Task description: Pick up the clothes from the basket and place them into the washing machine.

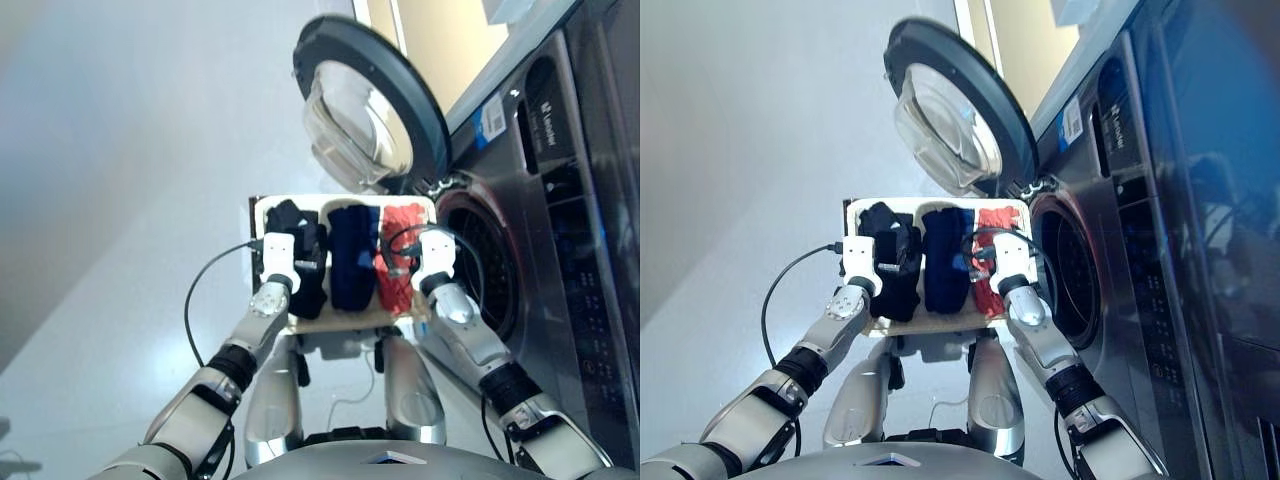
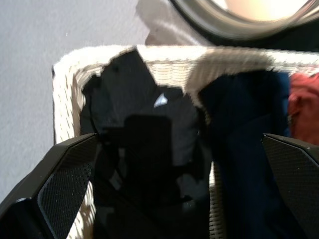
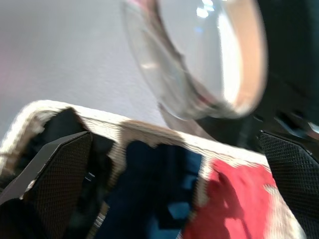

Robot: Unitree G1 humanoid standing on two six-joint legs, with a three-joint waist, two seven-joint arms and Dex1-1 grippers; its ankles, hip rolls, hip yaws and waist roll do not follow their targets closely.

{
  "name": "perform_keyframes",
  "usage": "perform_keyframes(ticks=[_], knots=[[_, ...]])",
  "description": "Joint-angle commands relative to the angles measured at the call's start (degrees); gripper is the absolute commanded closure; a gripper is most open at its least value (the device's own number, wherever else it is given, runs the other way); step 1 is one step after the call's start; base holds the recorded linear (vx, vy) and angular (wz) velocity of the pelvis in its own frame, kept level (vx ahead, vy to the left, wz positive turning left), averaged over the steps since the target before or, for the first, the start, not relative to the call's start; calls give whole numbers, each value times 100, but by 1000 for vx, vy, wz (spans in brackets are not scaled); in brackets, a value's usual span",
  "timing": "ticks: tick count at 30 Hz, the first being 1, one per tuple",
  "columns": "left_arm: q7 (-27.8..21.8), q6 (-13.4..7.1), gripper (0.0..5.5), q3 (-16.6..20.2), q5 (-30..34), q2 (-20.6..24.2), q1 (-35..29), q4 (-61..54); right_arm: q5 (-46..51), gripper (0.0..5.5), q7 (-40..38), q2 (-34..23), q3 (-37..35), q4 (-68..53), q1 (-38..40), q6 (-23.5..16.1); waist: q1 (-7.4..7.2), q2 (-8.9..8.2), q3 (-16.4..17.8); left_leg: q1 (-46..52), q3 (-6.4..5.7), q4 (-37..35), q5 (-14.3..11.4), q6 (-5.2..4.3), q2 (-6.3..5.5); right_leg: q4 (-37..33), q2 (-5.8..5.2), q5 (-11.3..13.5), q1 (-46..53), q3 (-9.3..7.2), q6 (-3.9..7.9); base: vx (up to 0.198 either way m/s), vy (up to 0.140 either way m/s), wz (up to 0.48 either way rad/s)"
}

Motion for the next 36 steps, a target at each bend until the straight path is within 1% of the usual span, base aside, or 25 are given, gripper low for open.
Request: perform_keyframes(ticks=[1, 2, 4, 5, 7, 8, 10, 11, 13, 14, 15, 17, 19, 20, 24, 25, 29, 32, 36], knots=[[357, -292, 0, 229, 106, 23, -326, 184, 144, 0, -177, 181, 17, -883, -135, -514, 10, -231, -59, -176, -176, 764, -380, -361, 444, 278, 19, 278, -200, 158, 221, -65, -34, 65], [356, -293, 0, 231, 105, 24, -331, 188, 144, 0, -177, 181, 18, -881, -140, -514, 4, -229, -66, -195, -182, 775, -383, -361, 444, 284, 19, 277, -214, 155, 221, -79, -31, 44], [556, -267, 0, 407, -20, 5, -604, 481, 135, 0, -280, 275, 127, -1075, -415, -567, -5, -269, 72, -529, -268, 978, -419, -353, 466, 440, 35, 272, -521, 165, 216, -120, -30, 77], [555, -268, 0, 409, -20, 4, -609, 484, 134, 0, -281, 275, 127, -1074, -420, -566, -12, -266, 61, -554, -275, 994, -425, -353, 466, 450, 34, 269, -540, 161, 215, -115, -30, 104], [742, -253, 0, 527, -107, -24, -769, 727, 259, 0, -324, 314, 192, -1232, -509, -651, -27, -297, 137, -803, -347, 1184, -471, -343, 459, 580, 28, 259, -731, 185, 208, -76, -20, 88], [772, -239, 0, 559, -118, -30, -811, 793, 289, 0, -340, 318, 206, -1285, -516, -665, -29, -305, 161, -868, -359, 1254, -512, -344, 467, 634, 28, 234, -780, 190, 207, -74, -9, 78], [896, -272, 0, 640, -198, -21, -911, 854, 369, 0, -348, 291, 251, -1438, -572, -719, -35, -321, 226, -1070, -421, 1429, -575, -321, 428, 725, 21, 246, -942, 227, 202, -82, 13, 91], [917, -290, 0, 670, -244, 50, -990, 868, 404, 0, -336, 252, 267, -1551, -637, -748, -33, -350, 288, -1258, -499, 1605, -643, -313, 372, 855, 6, 260, -1132, 271, 217, -70, 24, 54], [914, -293, 0, 719, -344, 74, -1040, 900, 446, 0, -307, 242, 281, -1623, -701, -748, -30, -378, 330, -1384, -523, 1744, -697, -303, 379, 983, 16, 249, -1244, 293, 217, -78, 0, 15], [904, -285, 0, 750, -434, 78, -1124, 958, 468, 0, -324, 247, 295, -1678, -751, -775, -28, -381, 341, -1572, -583, 1878, -736, -310, 400, 1089, 34, 206, -1383, 284, 210, -71, -18, 7], [903, -285, 0, 750, -435, 78, -1127, 960, 468, 0, -324, 247, 294, -1678, -754, -775, -30, -378, 341, -1581, -587, 1887, -739, -311, 401, 1094, 35, 205, -1389, 281, 210, -55, -31, 37], [889, -246, 0, 768, -501, 194, -1325, 1093, 461, 0, -415, 286, 314, -1639, -962, -800, -45, -379, 341, -1903, -661, 2067, -766, -328, 438, 1212, 38, 149, -1611, 245, 214, -51, -34, 69], [850, -228, 0, 800, -572, 217, -1411, 1208, 487, 0, -427, 331, 351, -1657, -1024, -819, -53, -389, 341, -2013, -684, 2142, -780, -335, 438, 1258, 39, 145, -1708, 242, 212, 0, 0, 0], [766, -214, 0, 842, -674, 289, -1534, 1305, 510, 0, -449, 357, 373, -1672, -1144, -841, -63, -390, 341, -2125, -671, 2195, -799, -337, 455, 1298, 58, 128, -1831, 249, 210, 0, 0, 0], [657, -208, 0, 862, -792, 357, -1651, 1454, 587, 0, -429, 401, 400, -1757, -1276, -882, -86, -392, 341, -2378, -672, 2425, -868, -348, 501, 1478, 68, 75, -2091, 273, 193, 0, 0, 0], [632, -207, 0, 865, -849, 398, -1774, 1538, 599, 0, -418, 413, 471, -1774, -1386, -900, -96, -404, 341, -2498, -652, 2522, -909, -352, 532, 1570, 107, 41, -2249, 305, 173, 0, 0, 0], [543, -166, 0, 851, -809, 504, -1932, 1717, 653, 0, -348, 453, 518, -1800, -1487, -911, -123, -437, 341, -2729, -641, 2666, -960, -379, 600, 1646, 131, 13, -2473, 318, 171, 0, 0, 0], [532, -147, 0, 792, -770, 548, -2087, 1810, 676, 0, -318, 481, 586, -1789, -1555, -898, -145, -447, 341, -2909, -663, 2754, -964, -390, 634, 1698, 144, 16, -2632, 311, 178, 0, 0, 0], [497, -124, 0, 755, -713, 570, -2225, 1916, 756, 0, -213, 478, 629, -1832, -1569, -896, -181, -458, 341, -3077, -671, 2813, -962, -395, 655, 1725, 139, 26, -2792, 291, 180, 0, 0, 0]])
